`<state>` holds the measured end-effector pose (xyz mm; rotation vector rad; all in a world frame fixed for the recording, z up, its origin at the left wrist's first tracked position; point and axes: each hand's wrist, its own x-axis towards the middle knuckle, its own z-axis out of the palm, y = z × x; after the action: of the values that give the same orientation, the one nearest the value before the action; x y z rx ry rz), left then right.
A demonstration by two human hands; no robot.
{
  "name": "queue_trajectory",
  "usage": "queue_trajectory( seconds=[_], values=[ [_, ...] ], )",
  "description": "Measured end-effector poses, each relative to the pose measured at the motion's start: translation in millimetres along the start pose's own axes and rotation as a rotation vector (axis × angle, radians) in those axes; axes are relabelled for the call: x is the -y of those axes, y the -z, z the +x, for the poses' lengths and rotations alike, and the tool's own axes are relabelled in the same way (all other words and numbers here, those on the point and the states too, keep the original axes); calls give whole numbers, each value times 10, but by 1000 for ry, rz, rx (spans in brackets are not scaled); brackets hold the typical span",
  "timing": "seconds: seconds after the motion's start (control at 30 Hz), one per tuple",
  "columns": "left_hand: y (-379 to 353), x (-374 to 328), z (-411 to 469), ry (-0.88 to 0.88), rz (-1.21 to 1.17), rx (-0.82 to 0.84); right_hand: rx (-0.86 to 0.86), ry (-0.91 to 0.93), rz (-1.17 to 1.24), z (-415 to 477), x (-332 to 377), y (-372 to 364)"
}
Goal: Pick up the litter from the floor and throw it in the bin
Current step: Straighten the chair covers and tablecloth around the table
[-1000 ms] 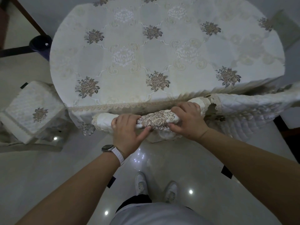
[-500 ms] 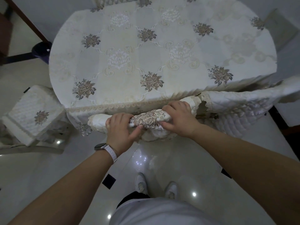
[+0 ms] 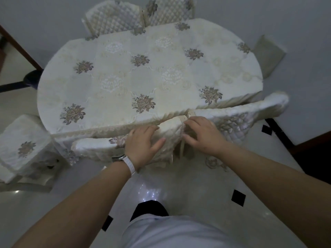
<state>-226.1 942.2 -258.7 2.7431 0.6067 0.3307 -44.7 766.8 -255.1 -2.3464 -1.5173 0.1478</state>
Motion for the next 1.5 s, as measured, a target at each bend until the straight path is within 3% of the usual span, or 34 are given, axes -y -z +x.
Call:
queue_trajectory(
  seconds=[0.7, 0.87, 1.0, 1.3, 1.5],
  values=[
    [-1077, -1188, 1395, -295, -353, 89, -74, -278, -230, -210, -1596, 539],
    [-1267, -1324, 1462, -236, -355, 89, -141, -203, -225, -214, -1841, 527],
    [-1333, -1429, 1470, -225, -251, 50, -119, -103, -257, -185, -2123, 590],
    [-1483, -1724, 1478, -16, -71, -45, -32, 182, -152, -37, -2683, 699],
    [-1534, -1880, 1454, 78, -52, -112, -38, 285, -110, 4, -2821, 706]
  ],
)
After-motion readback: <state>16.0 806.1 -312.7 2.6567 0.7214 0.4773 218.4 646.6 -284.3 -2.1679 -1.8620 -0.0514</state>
